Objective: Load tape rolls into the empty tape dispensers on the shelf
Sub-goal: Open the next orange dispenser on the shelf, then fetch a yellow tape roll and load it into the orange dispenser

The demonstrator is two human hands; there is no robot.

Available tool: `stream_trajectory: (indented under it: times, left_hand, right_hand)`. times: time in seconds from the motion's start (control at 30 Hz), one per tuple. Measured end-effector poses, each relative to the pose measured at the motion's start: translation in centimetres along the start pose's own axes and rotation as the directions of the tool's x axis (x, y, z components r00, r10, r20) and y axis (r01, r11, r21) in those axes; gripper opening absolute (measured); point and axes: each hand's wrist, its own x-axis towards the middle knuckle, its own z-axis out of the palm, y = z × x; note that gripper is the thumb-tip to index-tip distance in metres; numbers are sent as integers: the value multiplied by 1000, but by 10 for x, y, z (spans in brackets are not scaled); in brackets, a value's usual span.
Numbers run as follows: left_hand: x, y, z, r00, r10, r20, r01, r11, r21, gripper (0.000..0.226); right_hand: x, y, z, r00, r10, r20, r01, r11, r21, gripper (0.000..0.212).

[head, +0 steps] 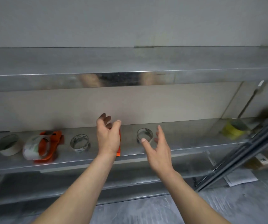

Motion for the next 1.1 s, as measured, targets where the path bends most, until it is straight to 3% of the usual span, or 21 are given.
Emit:
stream_trajectory:
  times: [0.13,0.37,0.47,0.57,0.77,0.93,1.1]
  left_hand:
    - [-54,5,44,997,0,82,10,993,-116,74]
    - [-129,2,120,976,-17,216,58,981,-186,50]
    - [-146,-2,149,968,-36,249,88,976,-201,60]
    - [-155,-5,178,954,-67,292,128,972,-197,61]
    - [-153,-12,238,913,-91,397,165,974,-157,23]
    - [-141,-13,291,866,-136,481,231,963,-143,48]
    - [-118,-15,336,821,-167,545,272,955,-117,44]
  right_hand:
    - [-21,15,-61,999,1,-38,2,997,83,107]
    - [-33,47,-163,986,12,-168,16,987,162,113]
    - [-32,62,-197,975,33,-221,6,984,178,112]
    - [-29,76,-224,962,53,-269,-4,984,180,106]
    - [-7,105,-261,927,102,-361,-58,990,131,78]
    - [24,123,-289,898,119,-424,-116,993,34,68]
    - [64,134,-306,868,178,-464,-186,982,31,68]
